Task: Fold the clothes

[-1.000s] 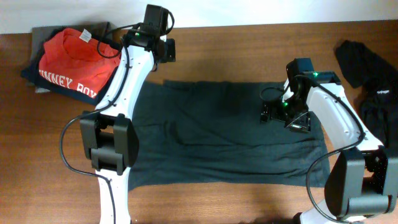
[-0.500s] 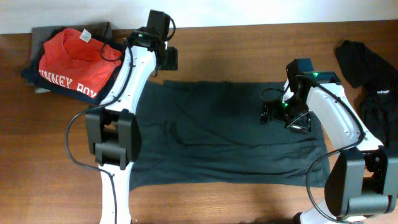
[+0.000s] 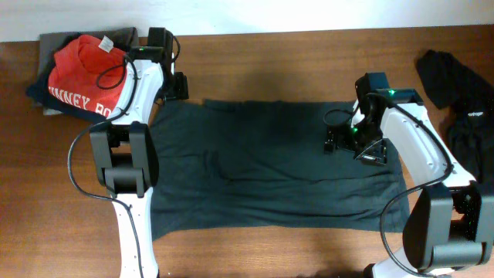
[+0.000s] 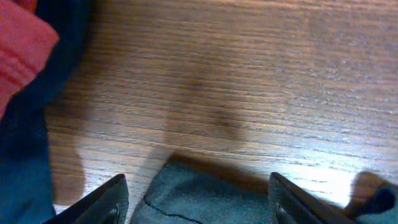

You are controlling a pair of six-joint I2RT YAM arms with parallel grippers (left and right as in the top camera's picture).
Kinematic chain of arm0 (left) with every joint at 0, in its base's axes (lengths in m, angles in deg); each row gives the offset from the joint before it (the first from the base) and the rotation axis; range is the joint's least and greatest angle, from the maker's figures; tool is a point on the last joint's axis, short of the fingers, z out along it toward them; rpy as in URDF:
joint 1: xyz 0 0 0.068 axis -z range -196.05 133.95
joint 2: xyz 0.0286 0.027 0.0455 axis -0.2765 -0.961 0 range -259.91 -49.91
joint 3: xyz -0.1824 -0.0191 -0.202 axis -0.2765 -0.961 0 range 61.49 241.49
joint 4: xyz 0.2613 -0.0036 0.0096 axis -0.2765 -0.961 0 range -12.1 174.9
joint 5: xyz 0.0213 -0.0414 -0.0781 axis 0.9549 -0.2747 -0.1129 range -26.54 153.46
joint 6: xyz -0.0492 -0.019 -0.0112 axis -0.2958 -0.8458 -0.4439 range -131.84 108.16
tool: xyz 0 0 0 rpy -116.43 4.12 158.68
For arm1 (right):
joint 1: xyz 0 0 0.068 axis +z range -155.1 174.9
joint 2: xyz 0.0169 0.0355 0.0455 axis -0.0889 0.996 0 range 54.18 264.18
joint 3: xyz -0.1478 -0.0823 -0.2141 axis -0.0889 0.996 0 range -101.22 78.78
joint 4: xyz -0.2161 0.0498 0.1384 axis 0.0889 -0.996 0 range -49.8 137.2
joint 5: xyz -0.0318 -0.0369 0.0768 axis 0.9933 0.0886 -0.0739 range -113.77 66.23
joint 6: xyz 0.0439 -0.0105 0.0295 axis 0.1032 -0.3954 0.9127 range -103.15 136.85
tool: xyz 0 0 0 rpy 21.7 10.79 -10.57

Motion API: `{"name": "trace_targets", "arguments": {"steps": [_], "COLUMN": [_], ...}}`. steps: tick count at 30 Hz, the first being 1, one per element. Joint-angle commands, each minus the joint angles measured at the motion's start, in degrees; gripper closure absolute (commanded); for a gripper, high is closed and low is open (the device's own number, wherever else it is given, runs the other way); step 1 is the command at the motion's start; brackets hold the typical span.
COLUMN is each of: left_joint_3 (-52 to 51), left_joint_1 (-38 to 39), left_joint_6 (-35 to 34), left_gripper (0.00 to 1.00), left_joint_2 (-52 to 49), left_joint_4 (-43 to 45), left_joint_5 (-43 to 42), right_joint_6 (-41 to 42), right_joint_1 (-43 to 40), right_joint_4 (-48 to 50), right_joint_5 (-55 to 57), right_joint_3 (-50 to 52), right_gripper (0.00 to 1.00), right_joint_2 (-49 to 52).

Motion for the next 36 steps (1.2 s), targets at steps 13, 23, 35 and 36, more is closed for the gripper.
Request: {"name": "trace_targets", "arguments": {"steps": [13, 23, 35, 36], "left_joint_3": [0.7, 2.6, 18.4, 18.3], "left_joint_1": [0.5, 0.6, 0.7, 0.7], "left_joint_6": [5.1, 5.1, -1.8, -1.8], "left_gripper": [0.46, 0.99, 0.78, 0.77], "left_joint_2": [-2.6, -2.2, -0.9, -0.9], "left_joint_4": [-2.8, -3.8, -27.1, -30.1], "left_joint_5": [-3.3, -3.3, -3.3, -3.3], "right_joint_6": [0.4, 0.4, 0.4, 0.4], "right_joint_1": [0.4, 0.4, 0.4, 0.4], "right_joint_4": [0.0, -0.1, -0.2, -0.3], "right_joint_5": [0.9, 0.9, 0.9, 0.9], "right_joint_3": [0.4, 0.4, 0.4, 0.4], "right_gripper": [0.01, 0.01, 0.01, 0.01], "right_joint_2": [-1.4, -1.4, -1.4, -1.4]}}
